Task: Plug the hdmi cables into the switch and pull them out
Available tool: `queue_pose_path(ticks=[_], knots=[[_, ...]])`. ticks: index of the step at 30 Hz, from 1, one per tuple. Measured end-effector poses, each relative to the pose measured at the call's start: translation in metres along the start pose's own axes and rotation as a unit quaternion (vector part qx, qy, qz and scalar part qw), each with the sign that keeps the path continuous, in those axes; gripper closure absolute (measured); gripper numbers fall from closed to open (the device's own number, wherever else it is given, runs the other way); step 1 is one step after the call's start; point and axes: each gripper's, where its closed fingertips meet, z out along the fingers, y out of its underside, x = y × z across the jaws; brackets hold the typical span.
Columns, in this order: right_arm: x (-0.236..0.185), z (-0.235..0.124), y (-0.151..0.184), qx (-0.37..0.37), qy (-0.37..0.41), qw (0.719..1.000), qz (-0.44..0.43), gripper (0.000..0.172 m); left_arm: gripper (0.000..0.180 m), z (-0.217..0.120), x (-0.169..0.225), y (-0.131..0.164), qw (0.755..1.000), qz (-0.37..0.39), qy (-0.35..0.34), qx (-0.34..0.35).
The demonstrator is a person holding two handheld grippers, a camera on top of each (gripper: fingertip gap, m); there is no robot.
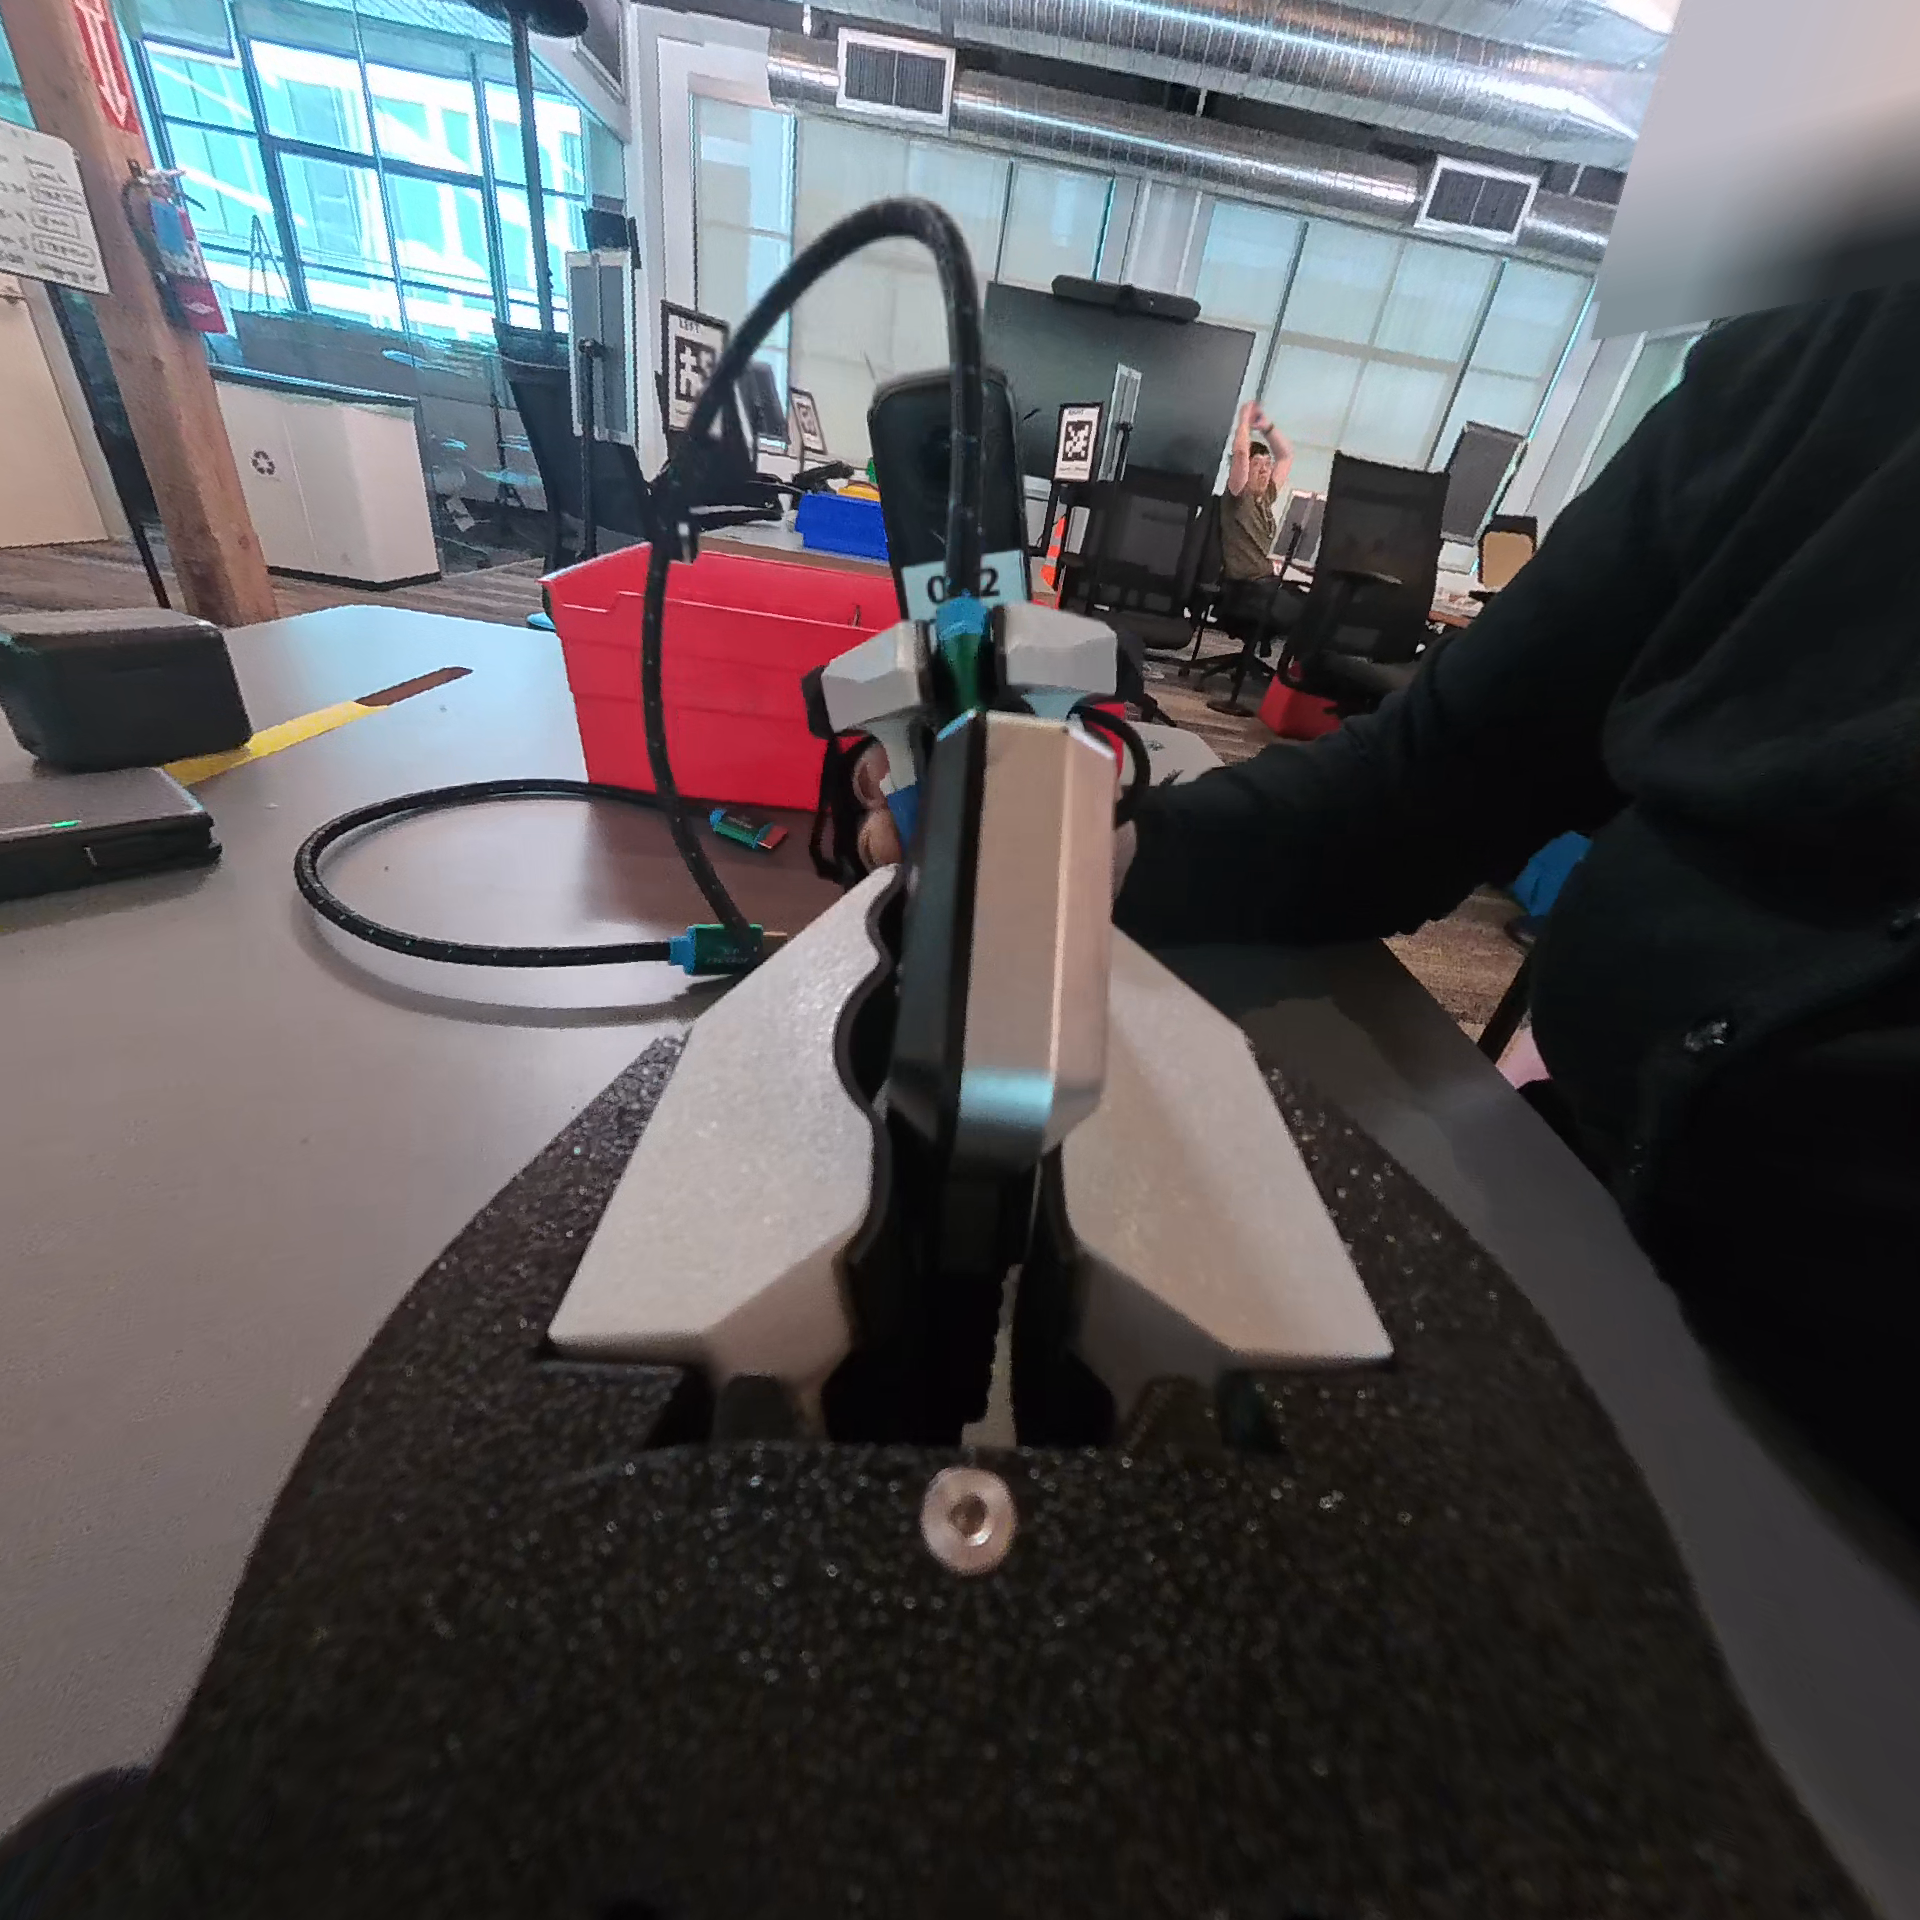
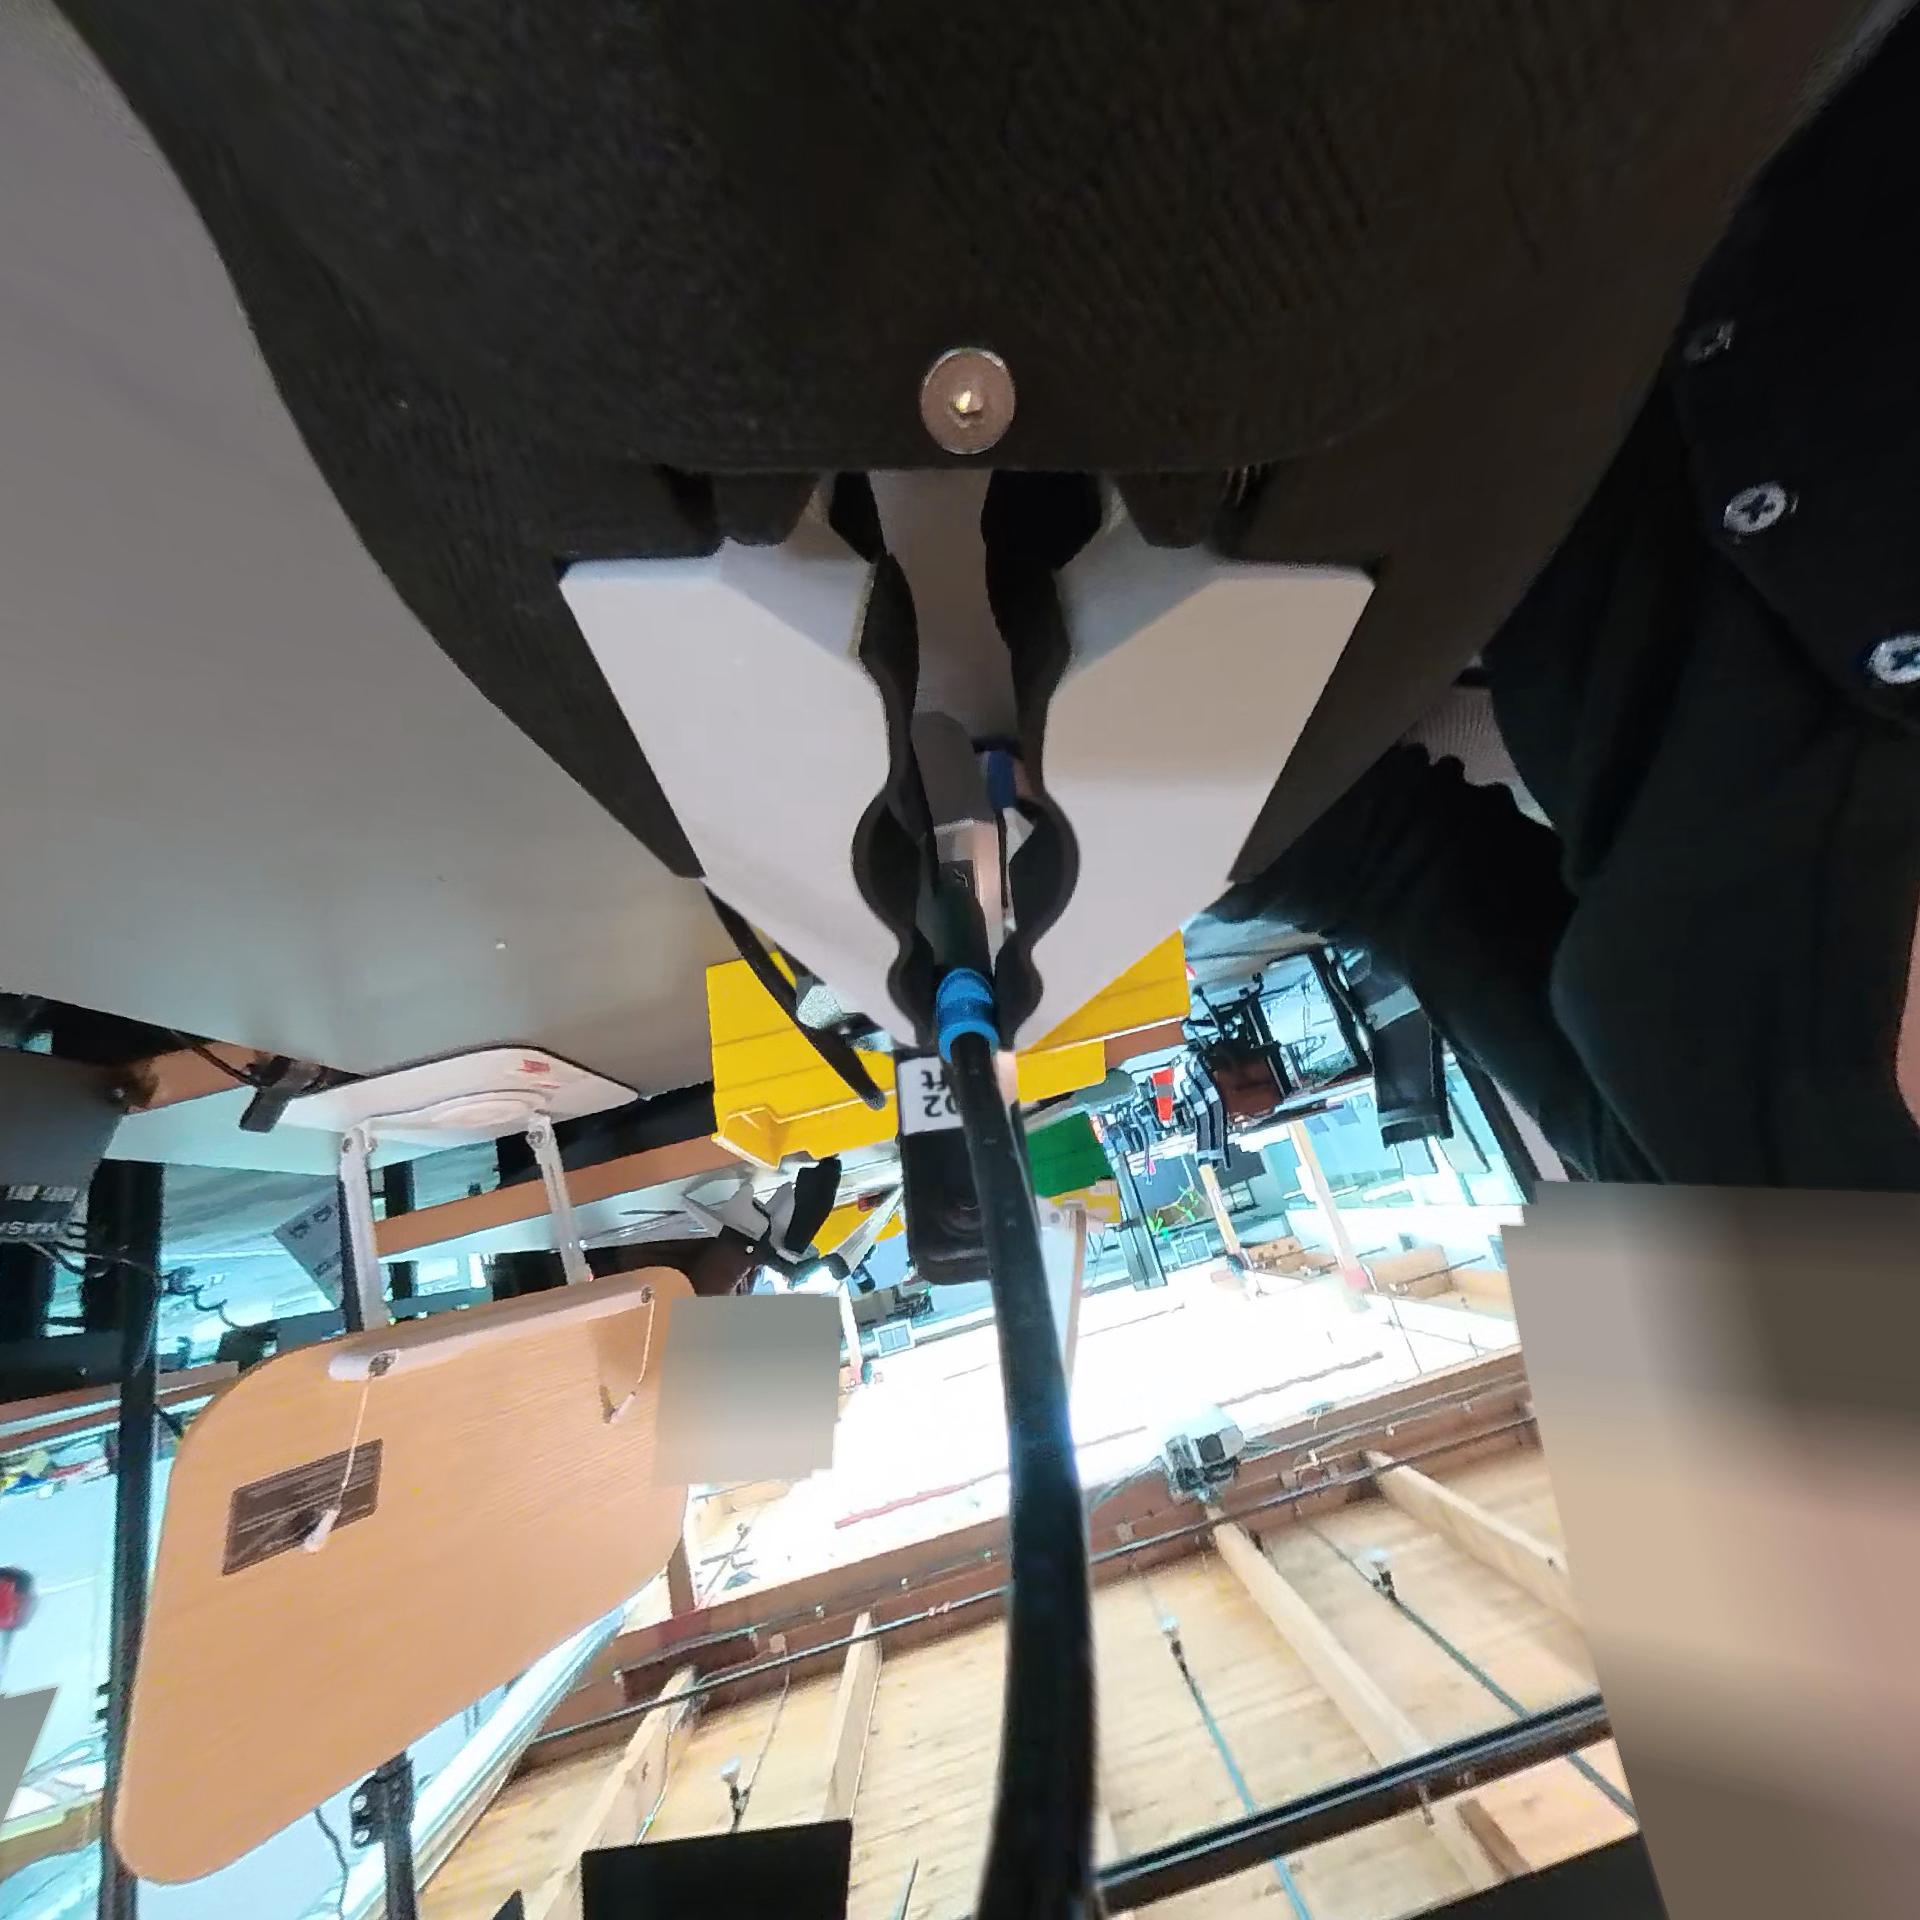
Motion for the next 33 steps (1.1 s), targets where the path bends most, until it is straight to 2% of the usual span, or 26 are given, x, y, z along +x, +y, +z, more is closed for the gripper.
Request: queue_pose_path(ticks=[6,10,15,20,24,26,29,33], knots=[[0.002,-0.009,0.009,-0.032,-0.008,0.999,-0.001,0.161,0.162,0.003,0.0,0.008,1.0,-0.005,0.0,-0.021],[0.005,-0.004,0.004,0.0,-0.008,0.999,0.036,0.161,0.162,0.002,-0.003,0.004,1.0,-0.006,-0.012,-0.007],[0.003,-0.011,0.016,-0.045,0.0,0.999,-0.004,0.161,0.162,0.002,-0.001,0.014,0.999,-0.001,-0.005,-0.041],[0.001,-0.006,0.009,-0.027,-0.005,1.0,0.011,0.161,0.161,0.002,0.0,0.009,1.0,0.02,-0.012,-0.019],[-0.006,-0.011,0.008,0.005,-0.041,0.998,0.036,0.161,0.161,0.004,0.003,0.011,0.998,0.057,-0.014,-0.025],[-0.011,-0.013,0.008,0.006,-0.053,0.999,0.012,0.161,0.16,0.005,0.006,0.012,0.996,0.08,-0.017,-0.027],[-0.018,-0.018,0.012,-0.016,-0.05,0.996,-0.068,0.161,0.159,0.006,0.009,0.017,0.989,0.138,-0.027,-0.041],[-0.017,-0.031,0.016,-0.062,-0.02,0.983,-0.174,0.144,0.159,0.006,0.01,0.031,0.973,0.209,-0.043,-0.085]])
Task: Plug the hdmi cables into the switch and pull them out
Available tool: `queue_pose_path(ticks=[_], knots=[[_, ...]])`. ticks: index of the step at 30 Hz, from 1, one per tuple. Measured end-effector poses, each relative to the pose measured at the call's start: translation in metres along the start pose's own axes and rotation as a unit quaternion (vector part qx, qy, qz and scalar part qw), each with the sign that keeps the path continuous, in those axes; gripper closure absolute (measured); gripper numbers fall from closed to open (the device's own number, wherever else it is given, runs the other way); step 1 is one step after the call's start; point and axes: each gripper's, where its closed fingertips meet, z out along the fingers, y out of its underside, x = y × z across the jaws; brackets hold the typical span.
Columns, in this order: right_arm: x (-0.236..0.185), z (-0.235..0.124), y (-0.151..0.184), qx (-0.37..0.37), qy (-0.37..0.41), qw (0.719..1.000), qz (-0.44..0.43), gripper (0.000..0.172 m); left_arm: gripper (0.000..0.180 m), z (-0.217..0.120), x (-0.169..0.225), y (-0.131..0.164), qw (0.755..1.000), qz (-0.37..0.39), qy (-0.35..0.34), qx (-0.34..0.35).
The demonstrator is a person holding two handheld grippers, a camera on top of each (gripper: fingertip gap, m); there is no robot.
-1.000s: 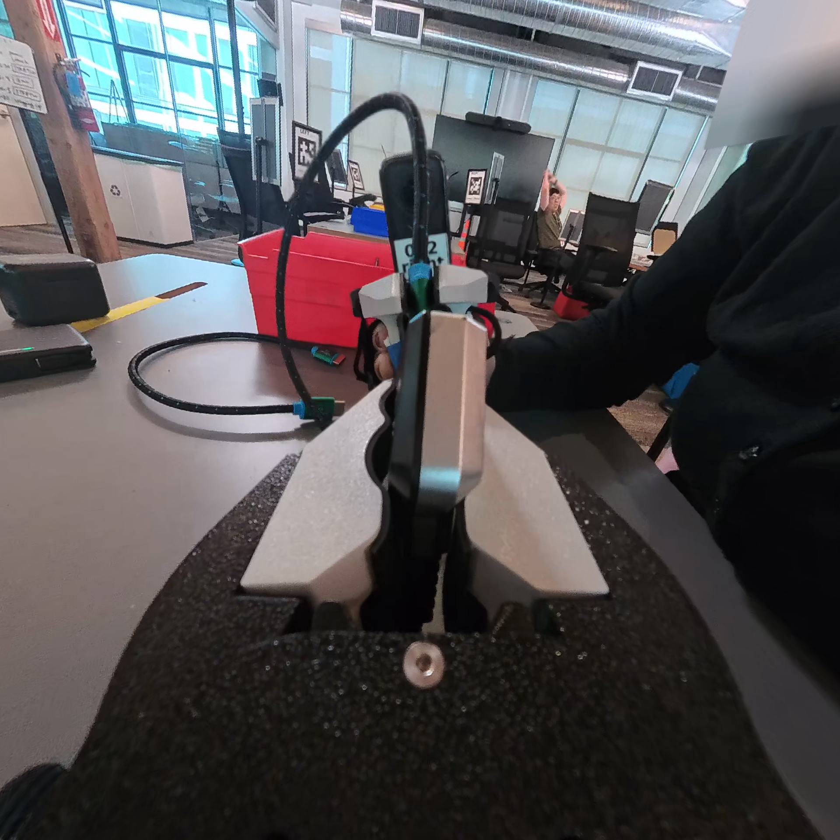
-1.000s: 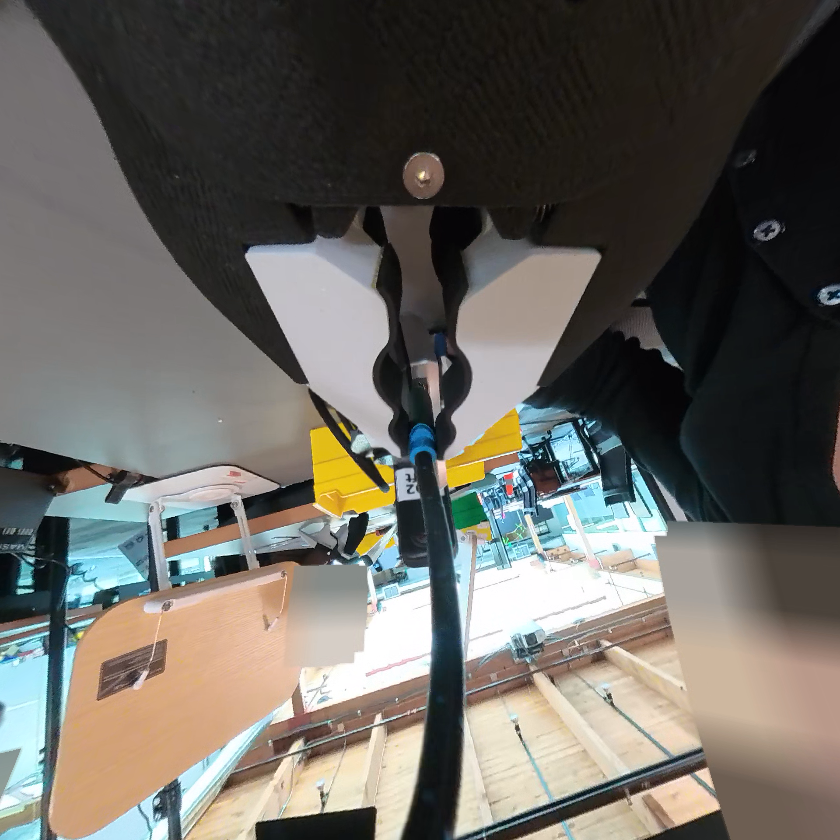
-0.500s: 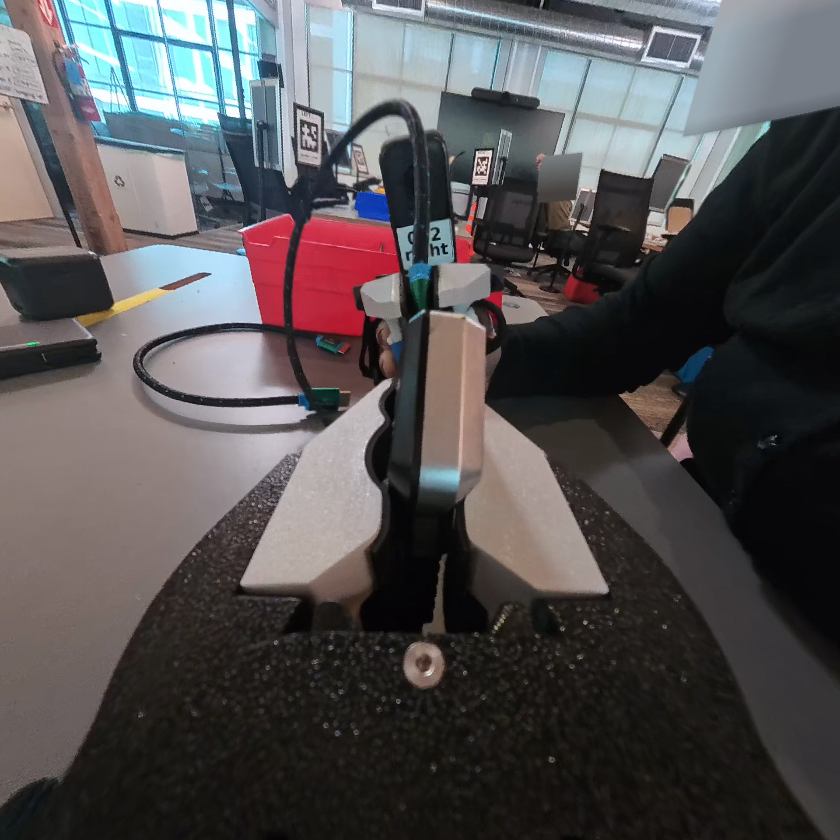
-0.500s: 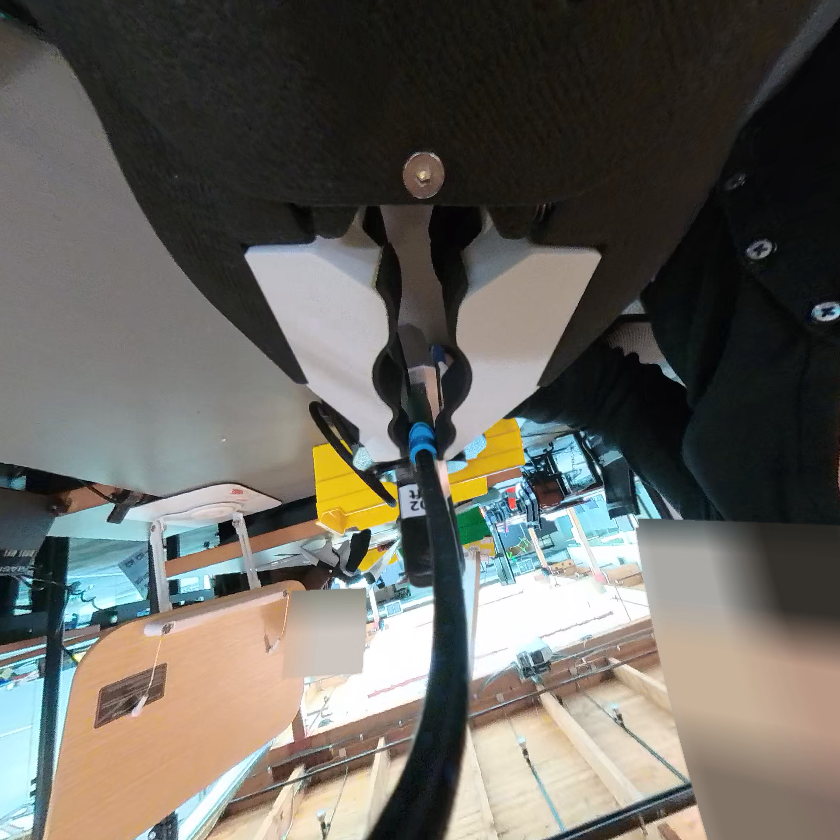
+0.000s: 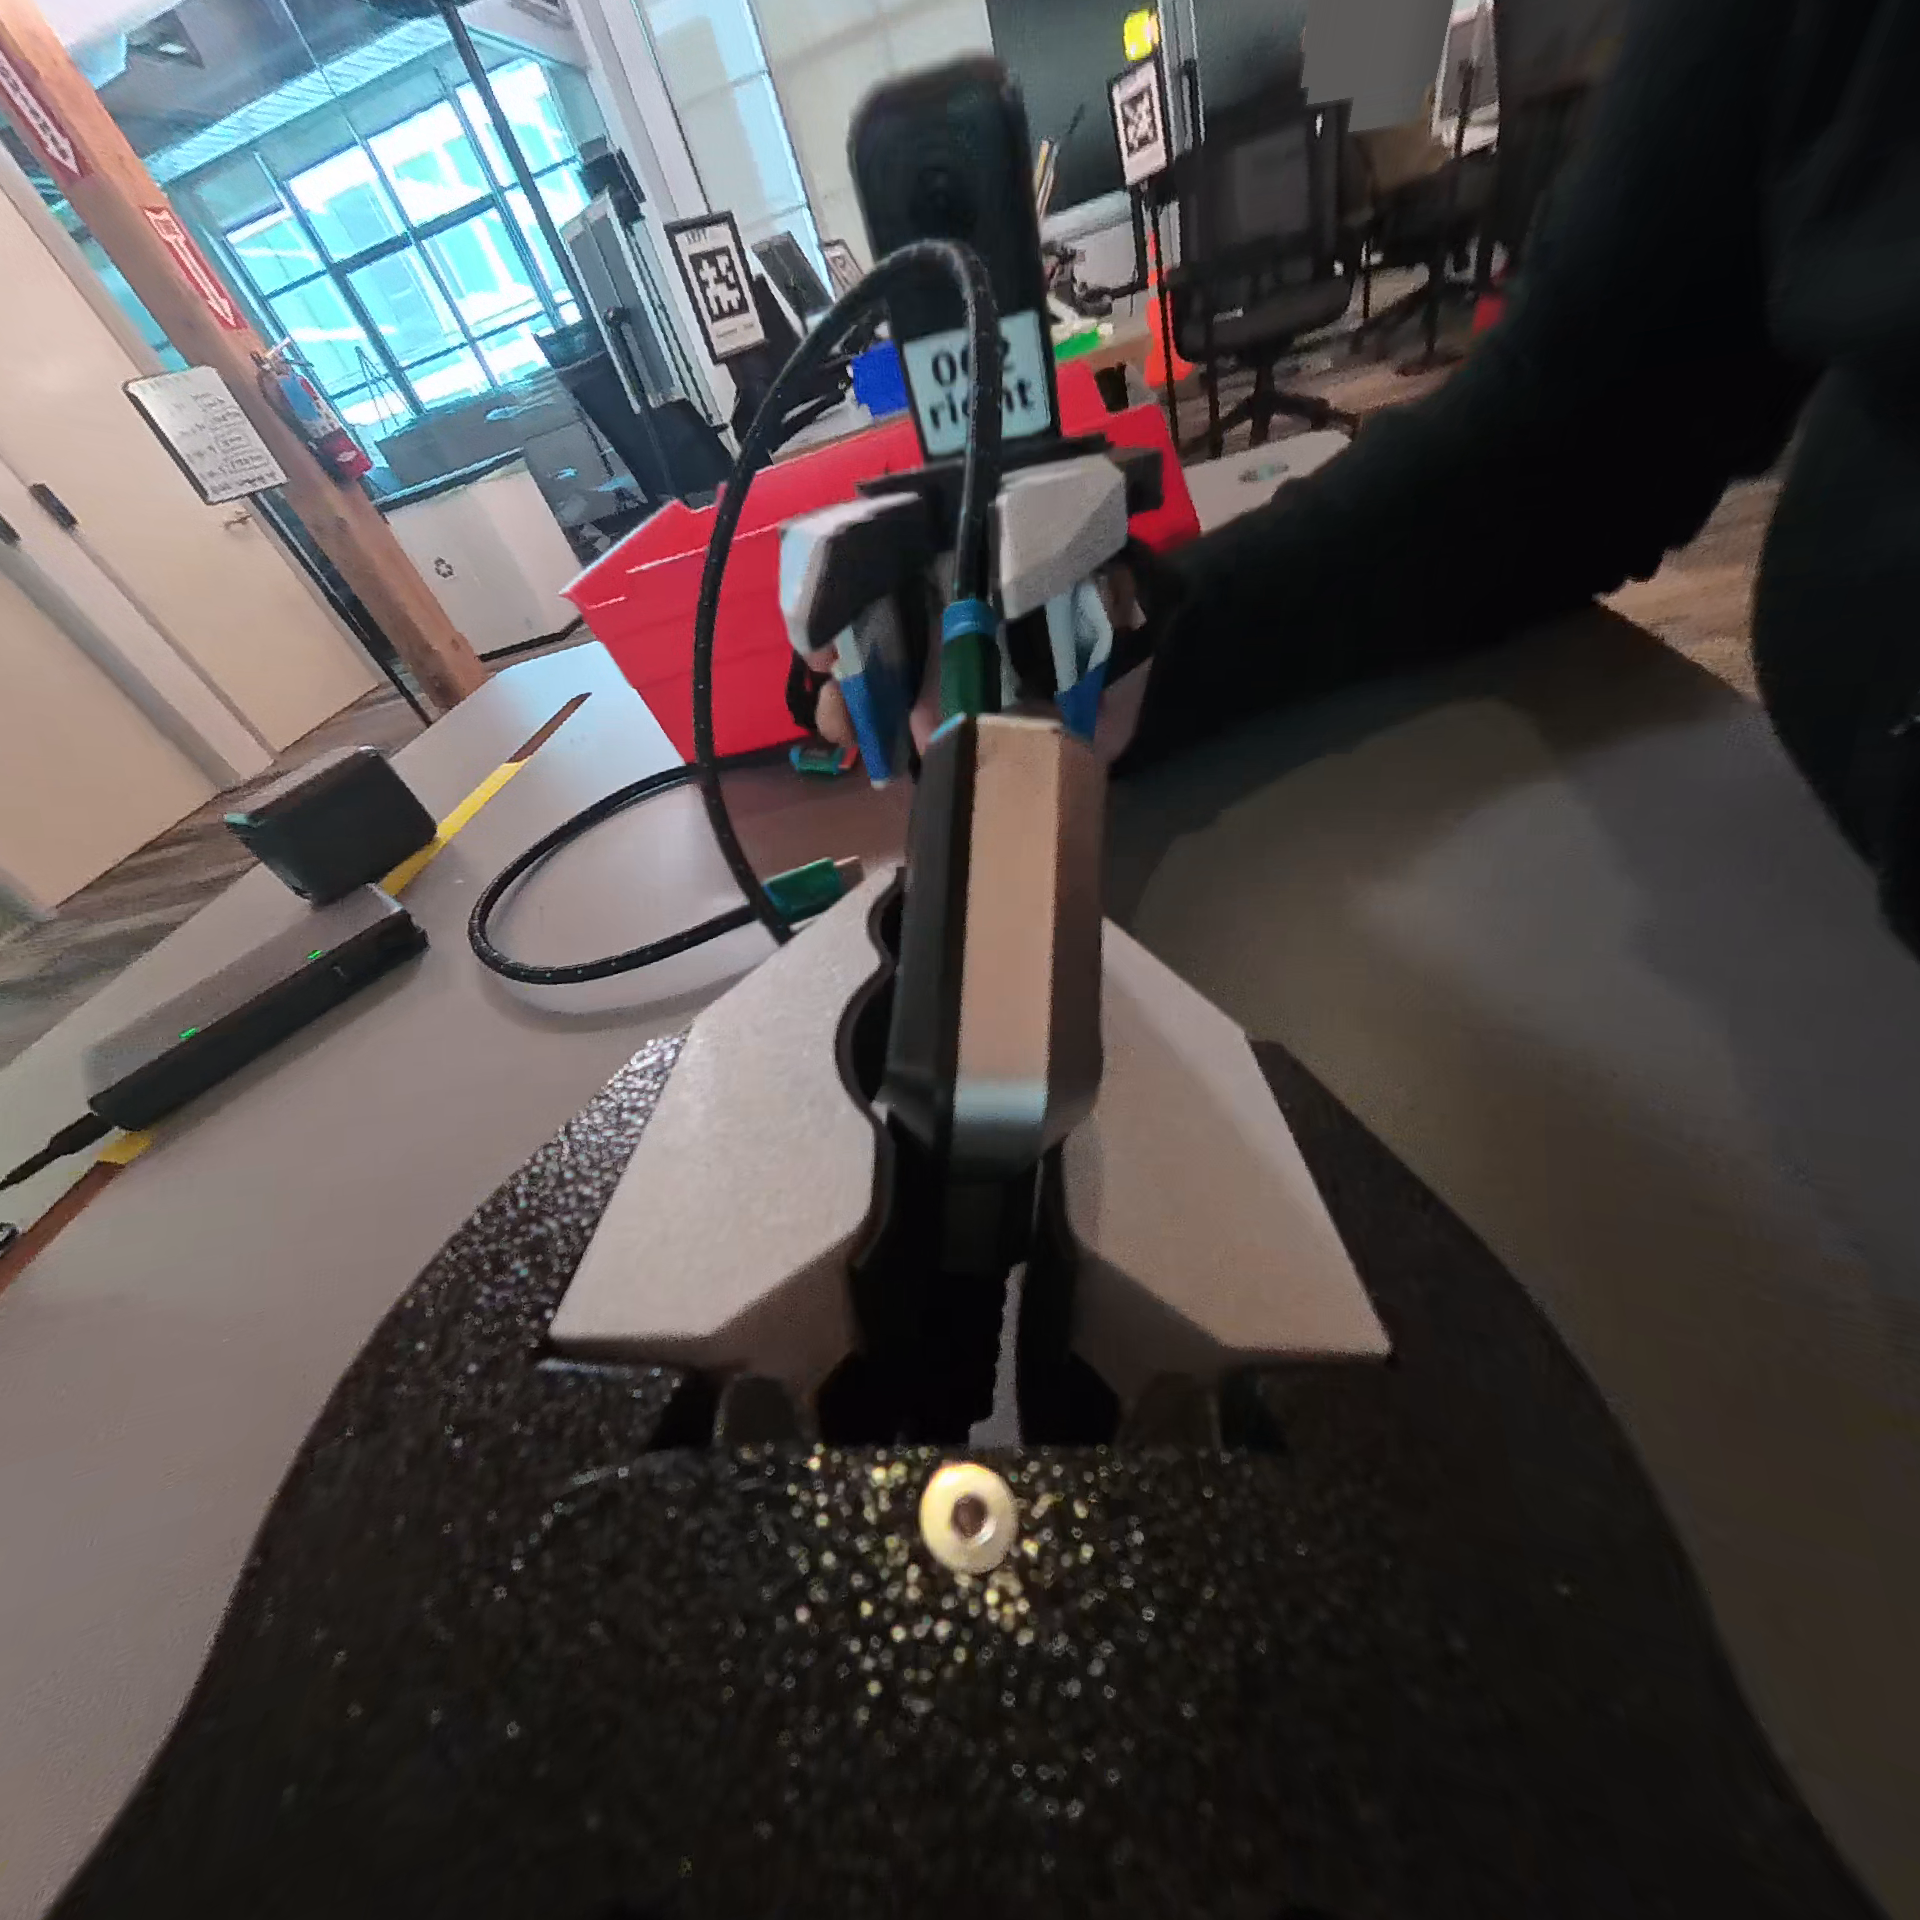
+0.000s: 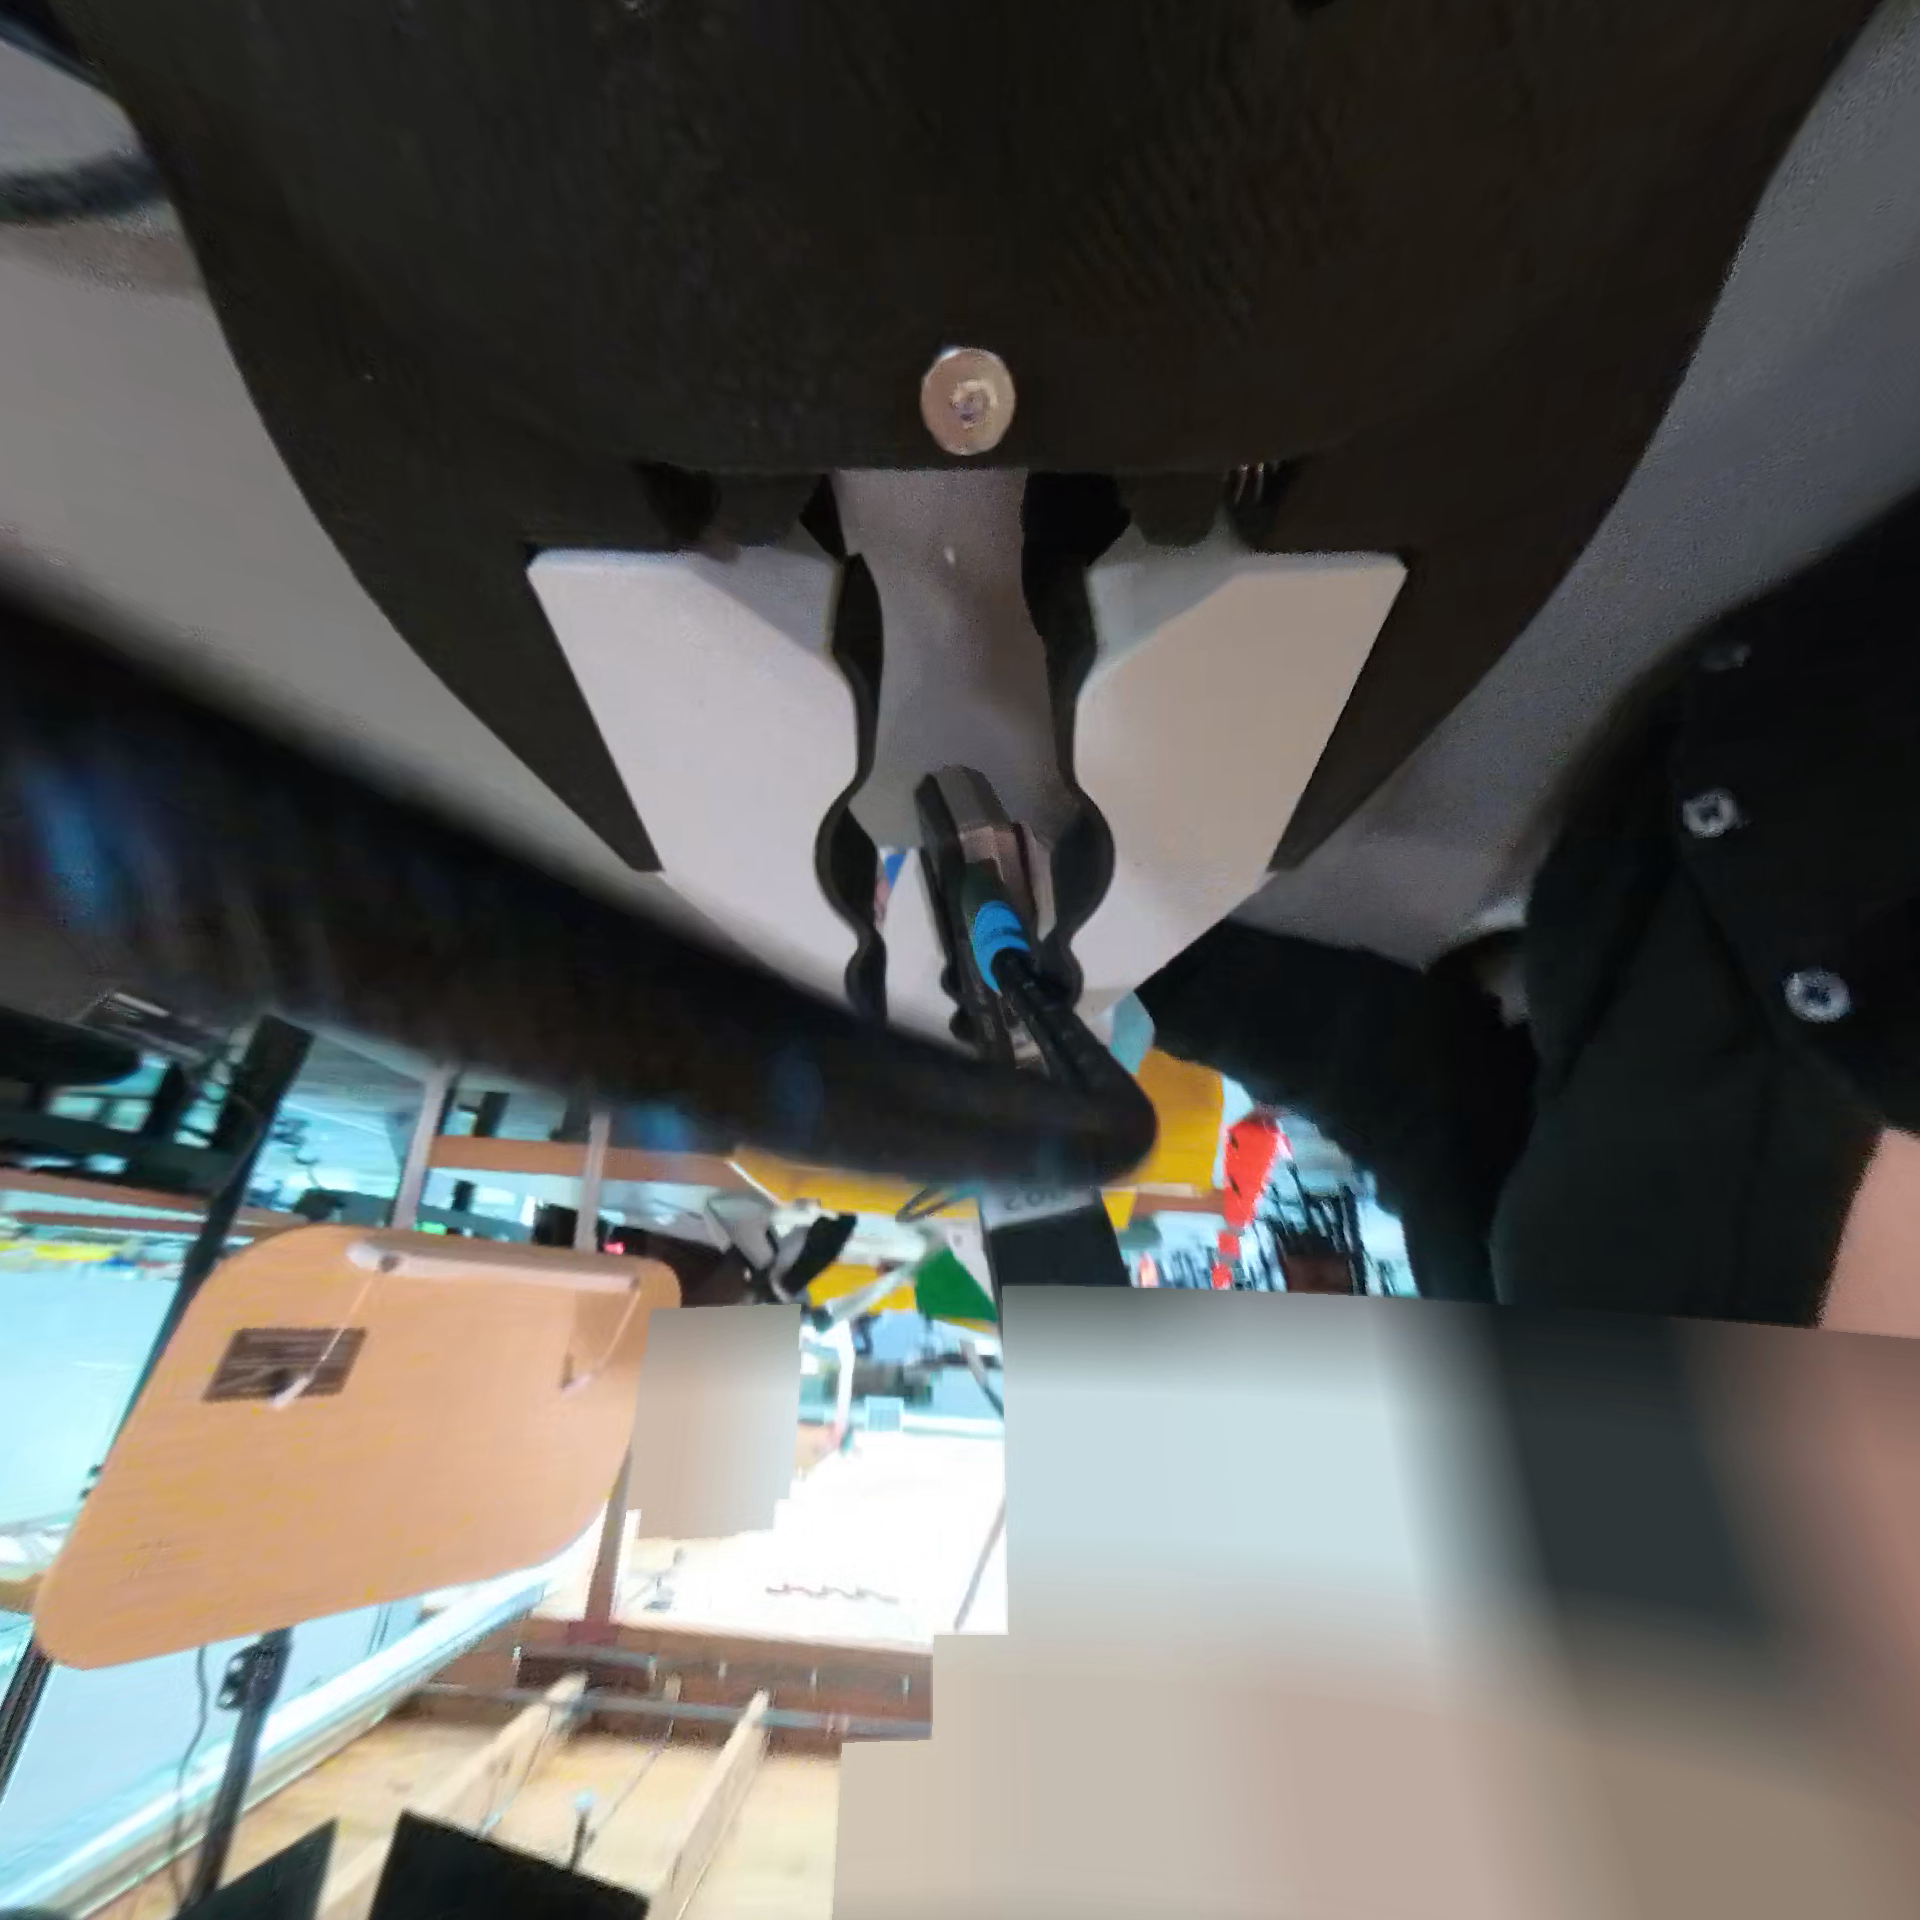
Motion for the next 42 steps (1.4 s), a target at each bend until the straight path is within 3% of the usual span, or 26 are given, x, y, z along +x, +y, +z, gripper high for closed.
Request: queue_pose_path(ticks=[4,6,16,18,26,37,39,42], knots=[[-0.014,0.0,0.029,-0.094,-0.009,0.992,-0.085,0.144,0.159,0.002,0.006,0.003,1.0,0.019,0.01,-0.01],[-0.016,0.0,0.034,-0.105,0.003,0.988,-0.116,0.162,0.159,0.004,0.009,0.007,0.999,0.034,0.016,-0.019],[-0.023,-0.01,0.034,-0.125,0.032,0.972,-0.197,0.154,0.159,0.008,0.016,0.015,0.996,0.068,0.022,-0.044],[-0.026,-0.009,0.034,-0.129,0.029,0.971,-0.198,0.163,0.159,0.008,0.015,0.014,0.997,0.065,0.023,-0.041],[-0.019,-0.012,0.039,-0.152,0.029,0.975,-0.157,0.162,0.156,0.011,0.008,0.021,0.996,0.058,-0.003,-0.068],[-0.026,-0.012,0.063,-0.216,-0.013,0.969,-0.121,0.161,0.159,0.016,0.024,0.049,0.983,0.05,0.059,-0.165],[-0.04,0.0,0.061,-0.197,-0.041,0.974,-0.104,0.162,0.159,0.023,0.039,0.047,0.98,0.081,0.091,-0.16],[-0.038,0.0,0.059,-0.192,-0.032,0.975,-0.104,0.163,0.158,0.024,0.035,0.046,0.982,0.082,0.072,-0.155]])
